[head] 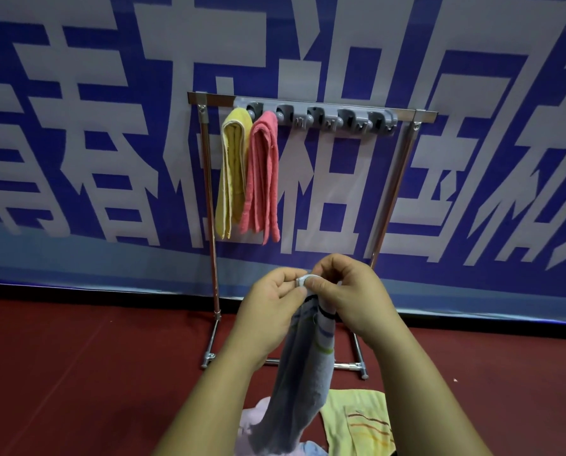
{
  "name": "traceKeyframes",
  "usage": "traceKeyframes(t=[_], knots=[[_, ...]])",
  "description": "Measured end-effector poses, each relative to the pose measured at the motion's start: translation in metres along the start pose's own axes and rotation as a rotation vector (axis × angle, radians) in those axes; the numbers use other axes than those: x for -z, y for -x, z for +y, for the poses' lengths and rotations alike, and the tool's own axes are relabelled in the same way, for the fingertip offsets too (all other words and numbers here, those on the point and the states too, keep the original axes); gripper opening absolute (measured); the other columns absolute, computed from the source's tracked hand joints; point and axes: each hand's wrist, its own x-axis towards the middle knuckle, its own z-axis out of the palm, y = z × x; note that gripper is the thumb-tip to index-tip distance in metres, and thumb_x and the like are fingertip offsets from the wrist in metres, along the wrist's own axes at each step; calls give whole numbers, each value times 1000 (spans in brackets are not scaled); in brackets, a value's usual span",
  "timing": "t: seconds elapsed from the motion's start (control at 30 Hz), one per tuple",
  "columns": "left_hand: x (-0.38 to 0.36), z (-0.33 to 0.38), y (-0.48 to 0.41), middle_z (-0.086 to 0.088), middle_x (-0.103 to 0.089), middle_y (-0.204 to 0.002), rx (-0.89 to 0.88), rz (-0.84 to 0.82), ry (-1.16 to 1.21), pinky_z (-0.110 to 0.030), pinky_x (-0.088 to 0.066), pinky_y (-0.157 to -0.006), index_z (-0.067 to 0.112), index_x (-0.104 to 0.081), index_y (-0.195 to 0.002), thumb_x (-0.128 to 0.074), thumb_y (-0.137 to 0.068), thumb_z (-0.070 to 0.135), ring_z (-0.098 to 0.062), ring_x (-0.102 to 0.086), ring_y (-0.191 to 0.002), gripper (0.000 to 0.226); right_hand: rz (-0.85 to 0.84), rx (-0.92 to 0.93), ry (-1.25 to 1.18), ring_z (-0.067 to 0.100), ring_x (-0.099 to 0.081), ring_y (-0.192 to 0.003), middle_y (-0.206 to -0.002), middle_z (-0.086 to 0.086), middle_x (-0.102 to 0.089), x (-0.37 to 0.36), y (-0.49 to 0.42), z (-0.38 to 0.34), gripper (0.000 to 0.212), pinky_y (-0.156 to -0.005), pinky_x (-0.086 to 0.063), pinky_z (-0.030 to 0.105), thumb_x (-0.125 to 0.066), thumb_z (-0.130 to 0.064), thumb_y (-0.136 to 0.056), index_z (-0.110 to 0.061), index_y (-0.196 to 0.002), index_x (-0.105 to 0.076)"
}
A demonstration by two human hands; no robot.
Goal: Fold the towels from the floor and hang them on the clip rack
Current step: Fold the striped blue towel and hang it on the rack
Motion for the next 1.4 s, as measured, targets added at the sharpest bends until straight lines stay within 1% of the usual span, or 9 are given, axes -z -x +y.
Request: traceKeyframes(t=[0.23,0.5,0.7,0.77,0.83,0.93,1.07,1.23,1.4], knots=[[0,-3,1,3,-82,-112,-3,35,-59,-31,-59,-97,18,-71,-116,-56,-105,-4,-13,-77,-109,29,3,0,80,4,-57,-64,-81,7,-71,0,2,4,13,-60,-52,23,-79,-27,-93,-22,-86,-70],[4,2,5,4,-83,-102,-30,126,-6,-19,-59,-78,16,-70,-110,-59,-104,-3,-11,-78,-95,23,-165,-28,403,5,-57,-67,-74,-7,-69,12,4,16,7,-65,-42,23,-74,-34,-91,-31,-85,-70],[21,4,4,2,-82,-103,-53,181,2,-29,-59,-90,15,-69,-110,-57,-106,-2,-14,-76,-98,22,-219,-82,651,17,-51,-89,-88,-4,-56,26,7,30,36,-81,-35,37,-69,-49,-94,-24,-70,-61],[27,5,4,1,-82,-103,-58,198,16,-28,-58,-90,14,-69,-110,-56,-105,-4,-14,-75,-98,22,-198,-100,711,18,-49,-100,-94,-6,-52,31,7,34,33,-86,-38,40,-67,-57,-93,-28,-77,-68],[33,6,3,-1,-82,-104,-57,221,35,-32,-59,-91,13,-69,-111,-56,-105,-5,-20,-76,-100,23,-186,-135,743,16,-44,-114,-107,-9,-51,35,10,35,26,-97,-38,41,-65,-62,-93,-39,-101,-75],[38,7,5,-2,-82,-107,-51,228,23,-45,-60,-98,14,-69,-113,-55,-105,-5,-27,-77,-105,24,-109,-122,654,9,-49,-116,-116,-17,-58,37,11,34,24,-102,-44,41,-64,-61,-95,-42,-107,-73],[45,6,3,-3,-82,-107,-56,233,17,-51,-59,-101,13,-69,-112,-55,-106,-4,-28,-77,-105,23,36,-66,417,4,-66,-80,-82,-14,-73,34,12,23,14,-70,-52,32,-72,-41,-96,-33,-85,-75],[57,12,-6,-3,-82,-107,-90,233,-4,-35,-60,-91,16,-70,-111,-58,-106,-2,-21,-76,-103,22,125,-26,52,18,-71,-76,-82,2,-76,31,6,5,10,-72,-59,40,-80,-20,-92,-23,-84,-74],[58,26,-28,-1,-82,-103,-92,174,-84,-27,-56,-82,15,-70,-111,-58,-104,-3,-13,-75,-95,23,193,-14,-80,9,-68,-76,-84,-2,-72,35,-9,4,20,-73,-59,34,-80,-16,-92,-32,-95,-69]])
